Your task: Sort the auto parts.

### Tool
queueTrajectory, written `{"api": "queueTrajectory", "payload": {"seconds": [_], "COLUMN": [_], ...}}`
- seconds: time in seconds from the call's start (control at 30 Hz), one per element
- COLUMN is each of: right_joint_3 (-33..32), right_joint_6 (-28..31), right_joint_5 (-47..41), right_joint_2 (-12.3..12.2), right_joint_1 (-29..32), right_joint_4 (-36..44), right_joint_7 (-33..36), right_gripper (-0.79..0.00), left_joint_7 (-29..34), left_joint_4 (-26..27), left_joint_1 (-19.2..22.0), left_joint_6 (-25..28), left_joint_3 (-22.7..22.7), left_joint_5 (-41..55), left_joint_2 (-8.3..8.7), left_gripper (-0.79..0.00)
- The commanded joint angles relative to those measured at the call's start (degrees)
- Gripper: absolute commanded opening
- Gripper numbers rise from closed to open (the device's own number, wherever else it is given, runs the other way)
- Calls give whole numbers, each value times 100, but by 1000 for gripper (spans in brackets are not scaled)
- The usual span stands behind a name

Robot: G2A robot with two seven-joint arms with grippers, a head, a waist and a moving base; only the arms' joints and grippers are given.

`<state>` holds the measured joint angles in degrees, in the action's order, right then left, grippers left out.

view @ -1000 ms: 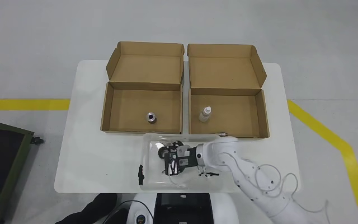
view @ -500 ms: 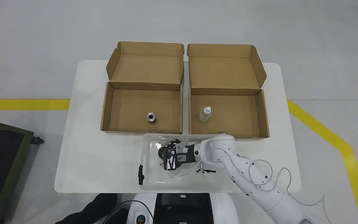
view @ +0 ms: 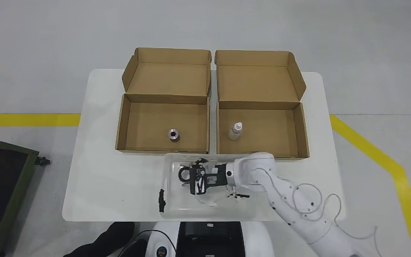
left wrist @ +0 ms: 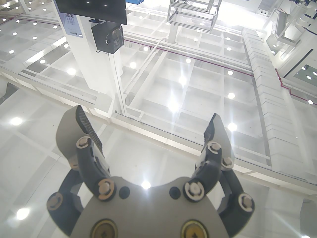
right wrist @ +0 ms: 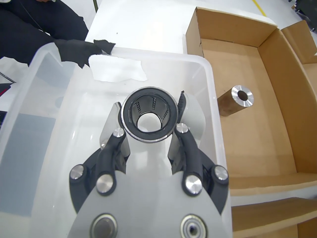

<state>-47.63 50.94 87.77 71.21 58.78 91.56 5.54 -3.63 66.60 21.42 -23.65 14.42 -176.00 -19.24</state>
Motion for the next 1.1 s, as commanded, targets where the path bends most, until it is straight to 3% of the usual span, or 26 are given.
{"api": "queueTrajectory", "payload": {"seconds": [0.0, 0.53, 1.07], "right_joint_3": [-108, -1210, -2353], "right_joint_6": [56, -50, -232], "right_joint_5": [-198, -1743, -2178], "right_joint_2": [-26, -218, -331], "right_joint_1": [72, 478, 710], "right_joint_4": [141, 1409, 2203], "right_joint_7": [27, 61, -1284], "right_gripper": [-785, -785, -785], "left_joint_7": [0, 0, 0], "left_joint_4": [0, 0, 0], "left_joint_1": [0, 0, 0], "left_joint_6": [0, 0, 0], "left_joint_3": [0, 0, 0], "left_joint_5": [0, 0, 0], "left_joint_2": [0, 0, 0], "left_gripper": [0, 0, 0]}}
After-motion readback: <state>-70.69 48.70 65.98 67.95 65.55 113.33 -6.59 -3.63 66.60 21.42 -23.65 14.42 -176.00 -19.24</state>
